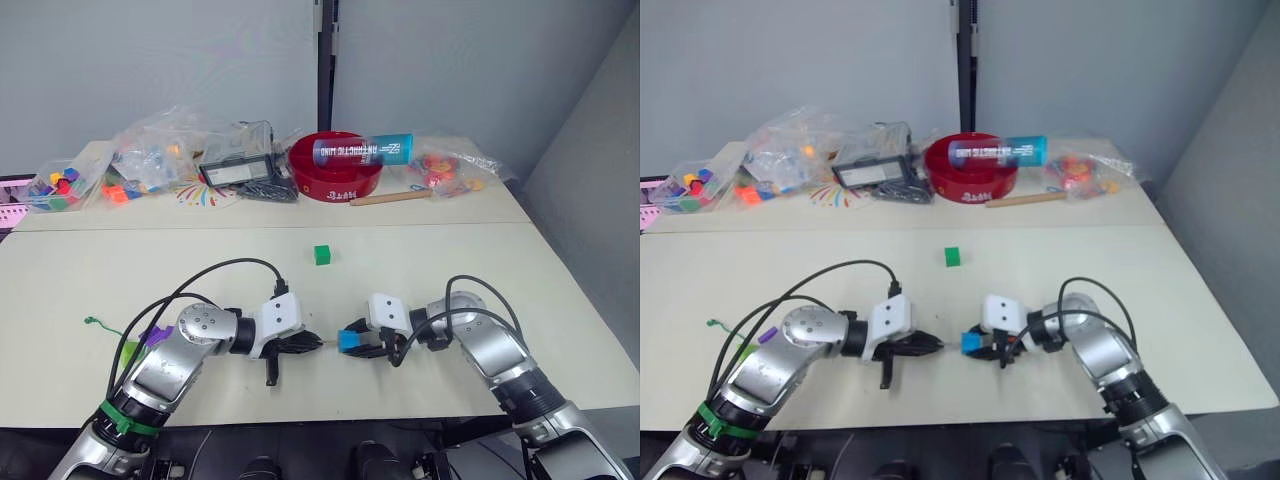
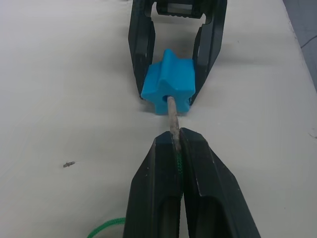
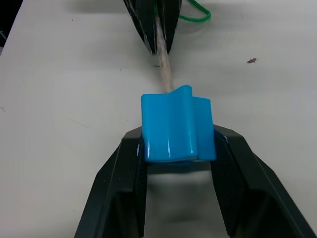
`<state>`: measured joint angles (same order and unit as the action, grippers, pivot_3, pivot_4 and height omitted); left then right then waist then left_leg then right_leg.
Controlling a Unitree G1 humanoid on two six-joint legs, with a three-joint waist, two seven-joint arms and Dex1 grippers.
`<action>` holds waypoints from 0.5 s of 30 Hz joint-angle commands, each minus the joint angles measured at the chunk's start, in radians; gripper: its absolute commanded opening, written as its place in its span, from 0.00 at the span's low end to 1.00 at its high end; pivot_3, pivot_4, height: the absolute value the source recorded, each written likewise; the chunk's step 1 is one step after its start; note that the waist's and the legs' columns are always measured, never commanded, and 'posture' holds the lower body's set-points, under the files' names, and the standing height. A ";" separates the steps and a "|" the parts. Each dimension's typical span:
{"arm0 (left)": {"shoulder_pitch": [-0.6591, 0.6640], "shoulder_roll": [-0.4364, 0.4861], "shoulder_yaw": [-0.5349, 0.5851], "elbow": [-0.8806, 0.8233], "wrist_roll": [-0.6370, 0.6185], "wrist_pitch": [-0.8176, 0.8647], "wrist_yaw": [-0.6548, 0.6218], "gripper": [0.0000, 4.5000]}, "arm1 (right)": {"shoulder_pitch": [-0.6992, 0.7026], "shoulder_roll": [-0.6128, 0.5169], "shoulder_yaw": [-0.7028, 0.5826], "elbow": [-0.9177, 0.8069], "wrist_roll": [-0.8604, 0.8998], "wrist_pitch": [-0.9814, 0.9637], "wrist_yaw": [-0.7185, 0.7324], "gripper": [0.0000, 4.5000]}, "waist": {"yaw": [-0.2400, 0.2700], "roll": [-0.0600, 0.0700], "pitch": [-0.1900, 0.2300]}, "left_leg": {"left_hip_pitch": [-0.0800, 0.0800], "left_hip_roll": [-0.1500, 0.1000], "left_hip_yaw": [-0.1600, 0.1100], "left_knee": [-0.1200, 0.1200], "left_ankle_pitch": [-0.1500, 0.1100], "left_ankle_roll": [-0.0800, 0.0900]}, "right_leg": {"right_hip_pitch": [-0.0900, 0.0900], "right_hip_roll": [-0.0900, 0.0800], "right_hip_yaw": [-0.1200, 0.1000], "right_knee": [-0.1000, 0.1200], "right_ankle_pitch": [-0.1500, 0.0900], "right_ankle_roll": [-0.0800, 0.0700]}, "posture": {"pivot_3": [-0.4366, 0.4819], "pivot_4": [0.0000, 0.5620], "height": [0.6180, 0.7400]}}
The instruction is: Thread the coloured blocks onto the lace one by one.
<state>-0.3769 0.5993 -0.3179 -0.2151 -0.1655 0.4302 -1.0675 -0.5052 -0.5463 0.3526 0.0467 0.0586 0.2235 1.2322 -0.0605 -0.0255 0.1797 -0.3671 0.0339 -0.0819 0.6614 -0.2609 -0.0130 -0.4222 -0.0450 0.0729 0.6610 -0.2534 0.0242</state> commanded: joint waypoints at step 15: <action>-0.070 -0.050 -0.034 0.083 0.000 -0.057 -0.093 0.38 | 0.012 0.022 0.025 -0.071 -0.022 0.059 -0.055 0.29 | 0.001 0.000 0.000 | 0.001 0.000 0.000 0.001 0.000 0.000 | 0.001 0.000 0.000 0.001 0.000 0.000 | 0.48 0.27 1.00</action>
<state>-0.4468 0.5470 -0.3703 -0.0816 -0.1366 0.3778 -1.1480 -0.5002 -0.5319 0.3636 0.0057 0.0402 0.2792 1.1921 -0.0591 -0.0256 0.1795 -0.3665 0.0338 -0.0821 0.6629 -0.2608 -0.0131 -0.4217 -0.0448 0.0730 0.6626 -0.2534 0.0242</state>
